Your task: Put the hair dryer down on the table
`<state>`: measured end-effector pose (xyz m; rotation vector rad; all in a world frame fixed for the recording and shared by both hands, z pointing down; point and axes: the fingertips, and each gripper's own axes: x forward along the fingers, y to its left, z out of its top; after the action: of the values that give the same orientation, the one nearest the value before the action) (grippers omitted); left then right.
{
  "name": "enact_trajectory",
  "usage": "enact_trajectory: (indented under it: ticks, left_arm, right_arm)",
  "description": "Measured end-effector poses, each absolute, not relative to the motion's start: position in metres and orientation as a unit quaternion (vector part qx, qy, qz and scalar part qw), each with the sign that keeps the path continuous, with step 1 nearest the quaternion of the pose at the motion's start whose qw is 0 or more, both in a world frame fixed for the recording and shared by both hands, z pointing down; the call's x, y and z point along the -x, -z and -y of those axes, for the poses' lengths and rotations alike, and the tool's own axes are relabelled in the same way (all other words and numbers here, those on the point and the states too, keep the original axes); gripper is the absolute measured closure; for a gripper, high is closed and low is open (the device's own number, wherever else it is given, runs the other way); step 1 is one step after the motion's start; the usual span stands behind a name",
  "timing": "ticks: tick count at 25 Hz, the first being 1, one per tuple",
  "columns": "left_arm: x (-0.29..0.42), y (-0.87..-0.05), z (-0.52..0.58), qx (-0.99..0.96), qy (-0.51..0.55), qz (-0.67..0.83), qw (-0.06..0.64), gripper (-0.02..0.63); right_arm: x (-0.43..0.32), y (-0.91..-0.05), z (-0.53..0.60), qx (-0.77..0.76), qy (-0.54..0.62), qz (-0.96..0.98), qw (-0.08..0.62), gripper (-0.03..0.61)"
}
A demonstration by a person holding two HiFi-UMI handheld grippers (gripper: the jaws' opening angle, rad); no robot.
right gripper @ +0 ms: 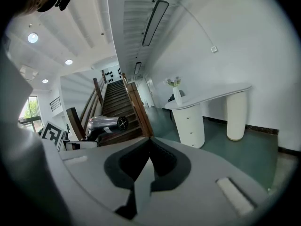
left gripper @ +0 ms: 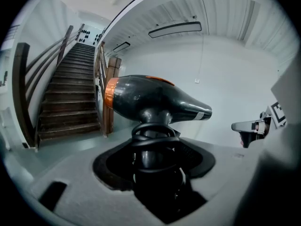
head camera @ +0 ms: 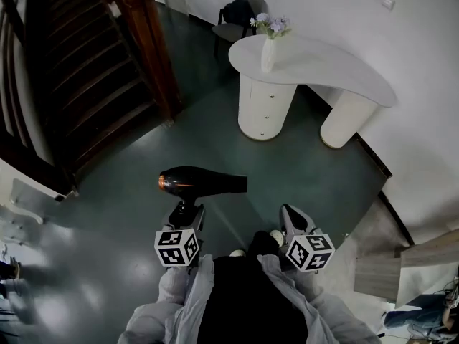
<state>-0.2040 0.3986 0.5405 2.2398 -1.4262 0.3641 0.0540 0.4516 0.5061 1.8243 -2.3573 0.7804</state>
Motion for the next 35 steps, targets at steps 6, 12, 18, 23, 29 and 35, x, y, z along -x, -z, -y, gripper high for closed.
enact_trajectory:
  ticks: [6, 12, 18, 23, 29, 35]
  left_arm:
    - [0.204, -0.544, -0.389, -0.810, -0.131, 0.523, 0.232, 0.342]
    - [0.205, -0.546, -0.350, -0.804, -0.132, 0.531, 0.234, 0.342]
    - [0.201, -0.543, -0.282, -0.802, -0.132, 0.536, 0.227, 0.342]
    - [0.194, -0.536, -0.209, -0.800, -0.127, 0.541, 0.226, 0.342]
    - [0.183, -0.524, -0.132, -0.804, -0.126, 0.540, 0.215, 0.342]
    - [0.181, -0.523, -0.076, -0.803, -0.134, 0.541, 0.211, 0.342]
  right_arm:
    - [-0.050, -0.508, -0.435, -0.581, -0.257, 0.771, 0.035, 0.569]
    - [-0.046, -0.516, -0.391, -0.568, -0.265, 0.778, 0.039, 0.569]
    - [-0.052, -0.519, -0.322, -0.560, -0.265, 0.784, 0.045, 0.569]
    - [-0.065, -0.511, -0.248, -0.562, -0.259, 0.785, 0.042, 0.569]
    - [-0.074, -0.503, -0.170, -0.557, -0.256, 0.789, 0.039, 0.569]
    - [-0.074, -0.500, -0.106, -0.549, -0.253, 0.795, 0.034, 0.569]
